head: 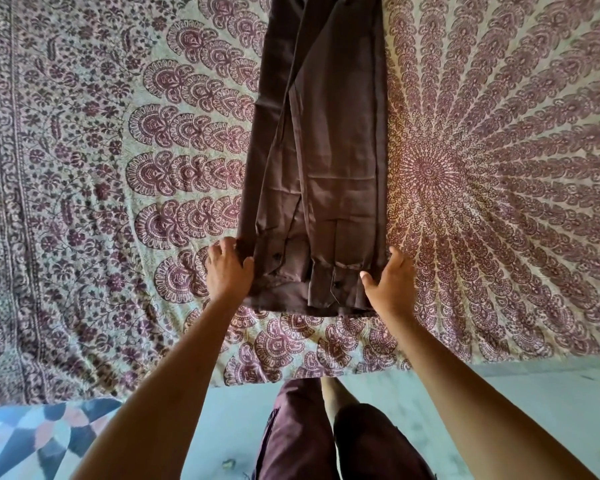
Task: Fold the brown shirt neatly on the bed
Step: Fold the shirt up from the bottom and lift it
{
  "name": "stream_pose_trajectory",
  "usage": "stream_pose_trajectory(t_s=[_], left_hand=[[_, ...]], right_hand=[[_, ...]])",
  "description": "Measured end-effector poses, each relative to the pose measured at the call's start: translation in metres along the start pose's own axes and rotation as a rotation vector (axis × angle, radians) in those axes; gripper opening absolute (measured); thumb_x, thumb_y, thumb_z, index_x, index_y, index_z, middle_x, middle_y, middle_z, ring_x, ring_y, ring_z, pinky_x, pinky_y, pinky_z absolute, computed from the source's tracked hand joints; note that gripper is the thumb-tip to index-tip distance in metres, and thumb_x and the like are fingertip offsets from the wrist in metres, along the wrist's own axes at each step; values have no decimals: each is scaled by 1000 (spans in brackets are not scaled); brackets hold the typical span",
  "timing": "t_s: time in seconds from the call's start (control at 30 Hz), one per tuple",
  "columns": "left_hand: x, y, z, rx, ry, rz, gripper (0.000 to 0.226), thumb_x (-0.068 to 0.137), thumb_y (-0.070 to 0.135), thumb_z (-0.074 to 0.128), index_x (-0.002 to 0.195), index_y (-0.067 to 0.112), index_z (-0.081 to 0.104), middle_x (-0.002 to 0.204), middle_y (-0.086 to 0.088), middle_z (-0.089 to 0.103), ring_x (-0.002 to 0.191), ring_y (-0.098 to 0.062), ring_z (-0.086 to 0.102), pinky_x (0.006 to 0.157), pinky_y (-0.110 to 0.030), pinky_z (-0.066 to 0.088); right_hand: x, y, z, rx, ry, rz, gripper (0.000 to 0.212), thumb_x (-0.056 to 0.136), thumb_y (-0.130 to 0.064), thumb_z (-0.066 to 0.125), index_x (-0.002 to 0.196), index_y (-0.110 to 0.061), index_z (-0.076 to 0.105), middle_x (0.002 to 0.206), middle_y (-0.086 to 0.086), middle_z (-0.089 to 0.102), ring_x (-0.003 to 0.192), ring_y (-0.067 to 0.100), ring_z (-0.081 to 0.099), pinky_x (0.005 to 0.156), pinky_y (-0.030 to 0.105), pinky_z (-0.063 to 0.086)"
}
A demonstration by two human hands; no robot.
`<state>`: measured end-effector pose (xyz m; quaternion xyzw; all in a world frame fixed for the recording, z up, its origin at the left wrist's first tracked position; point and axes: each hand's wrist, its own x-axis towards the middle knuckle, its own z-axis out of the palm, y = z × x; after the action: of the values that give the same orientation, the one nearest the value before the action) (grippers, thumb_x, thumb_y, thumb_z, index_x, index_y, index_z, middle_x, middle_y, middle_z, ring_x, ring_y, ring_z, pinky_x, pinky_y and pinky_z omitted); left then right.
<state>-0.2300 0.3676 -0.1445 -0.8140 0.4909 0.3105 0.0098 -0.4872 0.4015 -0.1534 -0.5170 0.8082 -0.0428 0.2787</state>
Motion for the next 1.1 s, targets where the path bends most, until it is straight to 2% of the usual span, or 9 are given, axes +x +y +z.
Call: stream_pose_trajectory(t_s=[0.2,0.43,0.53,0.63,0.7,0.77,0.83,0.93,1.1], left_hand=[[8,2,-5,-330,-50,-134,59,82,13,67,128,15,30,103,-20,64,94,-37,62,82,-45,50],[34,-5,-42,-291,-282,306,48,83,-4,51,94,41,62,98,-11,68,85,-26,62,78,-53,53],[55,3,-60,-349,-360,381,68,81,-16,44,85,46,72,105,-22,68,86,-25,64,85,-54,53],[73,32,-88,-297,-331,478,68,73,-29,40,115,20,62,115,-14,64,70,-4,65,60,-18,55],[91,48,-102,-347,-265,484,57,74,-21,57,113,19,63,104,-10,66,77,-21,67,71,-32,57],[116,65,-111,-399,-204,450,39,74,-4,70,97,27,73,91,-11,70,84,-31,67,81,-47,55],[147,82,-113,-426,-122,364,19,75,4,70,86,19,74,78,-10,69,74,-26,65,74,-40,53],[190,104,-105,-491,-70,172,21,81,22,65,85,2,70,63,-6,58,61,-18,50,62,-32,41],[234,130,-81,-319,-42,121,39,93,38,51,103,2,64,94,-23,65,88,-33,62,80,-39,50]], right_hand=[[2,-7,-8,460,-181,106,73,84,-9,63,141,-16,18,91,1,60,59,14,54,48,17,41],[24,-11,-48,618,-351,-14,42,83,6,43,105,-19,68,68,-14,65,51,31,45,46,20,32],[46,-19,-70,608,-319,53,48,80,12,34,108,-9,67,34,-13,36,32,5,22,34,13,16],[66,-36,-108,589,-369,-22,51,81,13,37,116,-15,62,48,0,49,29,3,26,32,14,19],[77,-52,-126,675,-413,-75,44,79,-16,66,121,-21,57,64,-5,66,36,3,50,38,16,43],[106,-53,-131,719,-402,-98,79,48,-58,76,121,-34,57,103,0,70,77,40,66,70,54,55],[133,-60,-134,755,-368,-129,62,63,-37,77,121,-39,55,121,10,61,100,51,56,87,69,41],[175,-79,-135,734,-299,-87,61,82,17,47,136,-11,41,132,18,50,107,27,56,94,40,47],[228,-97,-107,231,-56,-70,51,82,-9,65,130,-13,49,98,4,58,77,16,56,67,22,45]])
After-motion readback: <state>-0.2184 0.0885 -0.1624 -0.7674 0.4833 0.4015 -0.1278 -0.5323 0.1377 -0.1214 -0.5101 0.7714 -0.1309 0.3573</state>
